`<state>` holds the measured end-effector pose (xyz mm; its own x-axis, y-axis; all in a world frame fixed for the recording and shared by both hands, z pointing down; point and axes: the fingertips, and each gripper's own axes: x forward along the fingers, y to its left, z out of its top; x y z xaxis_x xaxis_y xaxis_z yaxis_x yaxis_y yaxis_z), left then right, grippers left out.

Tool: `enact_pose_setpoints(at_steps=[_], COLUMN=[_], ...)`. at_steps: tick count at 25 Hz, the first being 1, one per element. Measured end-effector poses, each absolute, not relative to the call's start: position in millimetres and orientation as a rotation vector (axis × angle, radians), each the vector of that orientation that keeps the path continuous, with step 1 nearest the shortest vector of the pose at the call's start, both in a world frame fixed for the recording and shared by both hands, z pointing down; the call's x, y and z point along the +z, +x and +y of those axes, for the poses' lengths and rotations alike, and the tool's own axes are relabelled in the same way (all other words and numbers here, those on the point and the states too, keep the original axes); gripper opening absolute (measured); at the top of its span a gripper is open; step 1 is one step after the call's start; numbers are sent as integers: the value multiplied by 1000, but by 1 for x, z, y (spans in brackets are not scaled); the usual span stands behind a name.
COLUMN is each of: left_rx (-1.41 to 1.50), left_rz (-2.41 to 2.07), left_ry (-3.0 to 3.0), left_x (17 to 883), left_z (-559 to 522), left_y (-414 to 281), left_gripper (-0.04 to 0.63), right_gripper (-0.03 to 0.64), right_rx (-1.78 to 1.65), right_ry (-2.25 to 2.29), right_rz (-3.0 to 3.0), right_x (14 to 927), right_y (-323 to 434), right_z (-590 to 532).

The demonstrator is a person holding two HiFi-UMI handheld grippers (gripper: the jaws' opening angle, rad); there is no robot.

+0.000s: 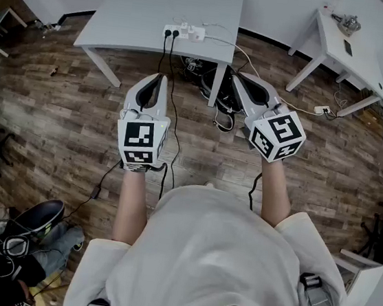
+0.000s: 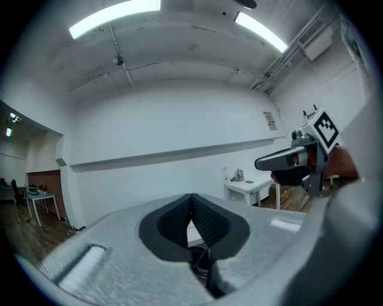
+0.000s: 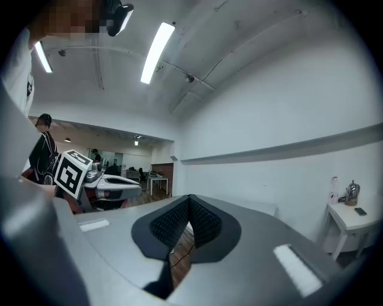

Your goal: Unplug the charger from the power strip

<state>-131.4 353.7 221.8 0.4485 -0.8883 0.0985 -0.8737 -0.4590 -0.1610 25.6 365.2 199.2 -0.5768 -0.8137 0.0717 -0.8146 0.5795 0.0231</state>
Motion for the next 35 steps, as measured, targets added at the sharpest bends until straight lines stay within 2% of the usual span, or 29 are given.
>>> enact_pose_setpoints(at_steps=[12, 21, 35], left_rx=[-279, -305, -402], left_rz=[1590, 1619, 1691], left_ry=[-2603, -2592, -2572], left_x=[226, 231, 250], left_z=[349, 364, 377], left_y=[-111, -88, -56], left_gripper=[3, 3, 3], right_gripper=[2, 2, 2], right_rx=[35, 279, 115], right_ry=[1525, 1319, 1310], right_rz=[-2711, -2880, -2816], right_x=[197, 207, 221], right_y=[51, 57, 92], right_z=[358, 376, 374])
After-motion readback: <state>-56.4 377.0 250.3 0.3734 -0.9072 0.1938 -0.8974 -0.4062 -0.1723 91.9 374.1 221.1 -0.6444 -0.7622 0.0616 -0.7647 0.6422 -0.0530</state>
